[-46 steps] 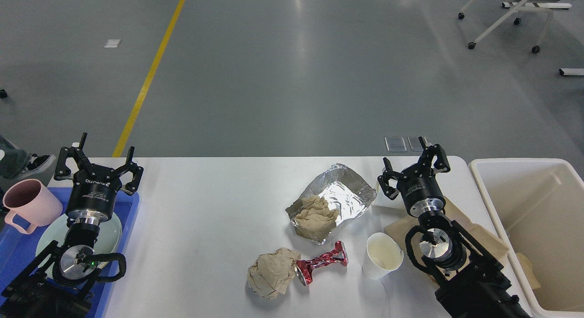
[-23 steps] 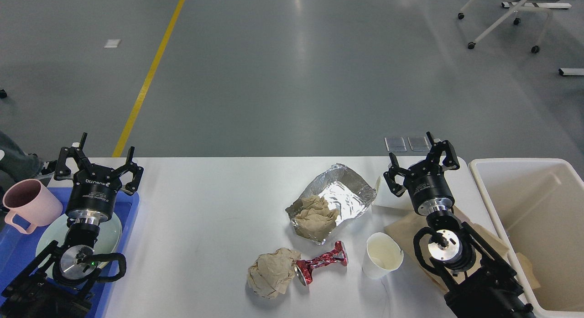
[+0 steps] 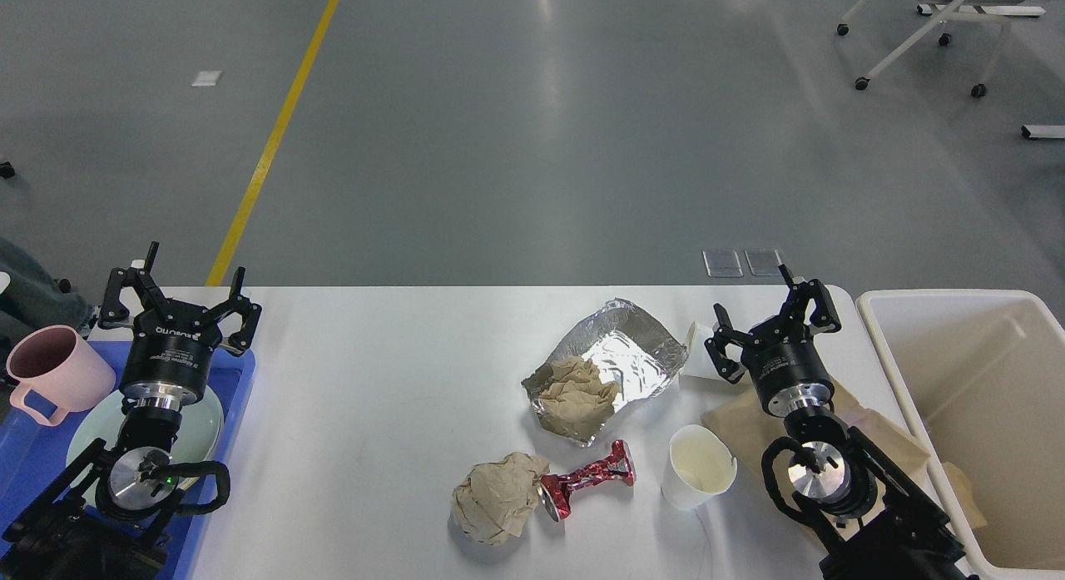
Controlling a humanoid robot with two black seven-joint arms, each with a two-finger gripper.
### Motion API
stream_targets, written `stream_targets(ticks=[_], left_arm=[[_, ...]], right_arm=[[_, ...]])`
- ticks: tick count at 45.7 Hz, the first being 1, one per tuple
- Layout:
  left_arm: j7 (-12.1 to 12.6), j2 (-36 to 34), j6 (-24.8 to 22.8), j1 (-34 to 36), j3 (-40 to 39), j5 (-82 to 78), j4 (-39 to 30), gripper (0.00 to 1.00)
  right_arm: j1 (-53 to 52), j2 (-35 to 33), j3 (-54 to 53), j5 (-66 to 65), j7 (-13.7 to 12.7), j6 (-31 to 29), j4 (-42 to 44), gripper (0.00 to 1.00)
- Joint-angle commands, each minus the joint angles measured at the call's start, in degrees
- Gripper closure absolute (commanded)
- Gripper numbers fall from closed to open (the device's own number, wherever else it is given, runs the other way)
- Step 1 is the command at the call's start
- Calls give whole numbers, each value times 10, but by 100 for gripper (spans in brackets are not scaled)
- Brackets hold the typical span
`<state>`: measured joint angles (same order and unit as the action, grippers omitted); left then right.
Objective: Tidy desktop
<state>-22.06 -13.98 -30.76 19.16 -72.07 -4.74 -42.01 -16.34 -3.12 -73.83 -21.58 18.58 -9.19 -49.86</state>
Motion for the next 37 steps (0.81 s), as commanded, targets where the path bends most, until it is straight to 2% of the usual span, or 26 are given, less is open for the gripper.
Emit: stream_targets(ticks=[1, 9, 16, 20, 27, 37], left_arm=[[0, 0, 0, 0, 0, 0, 0, 4], [0, 0, 0, 0, 0, 0, 0, 4], [0, 0, 0, 0, 0, 0, 0, 4], [0, 0, 0, 0, 0, 0, 0, 4], [0, 0, 0, 0, 0, 0, 0, 4], [0, 0, 0, 0, 0, 0, 0, 4]], right_arm=[[-1, 4, -1, 4, -2, 5, 1, 0], [-6, 6, 1, 4, -6, 2, -1, 0], [-19, 0, 15, 0, -31, -3, -6, 0], [-43, -55, 70, 10, -33, -4, -13, 0], [-128, -151, 229, 68, -31, -23, -13, 0], [-345, -275, 617, 145, -27, -54, -14, 0]])
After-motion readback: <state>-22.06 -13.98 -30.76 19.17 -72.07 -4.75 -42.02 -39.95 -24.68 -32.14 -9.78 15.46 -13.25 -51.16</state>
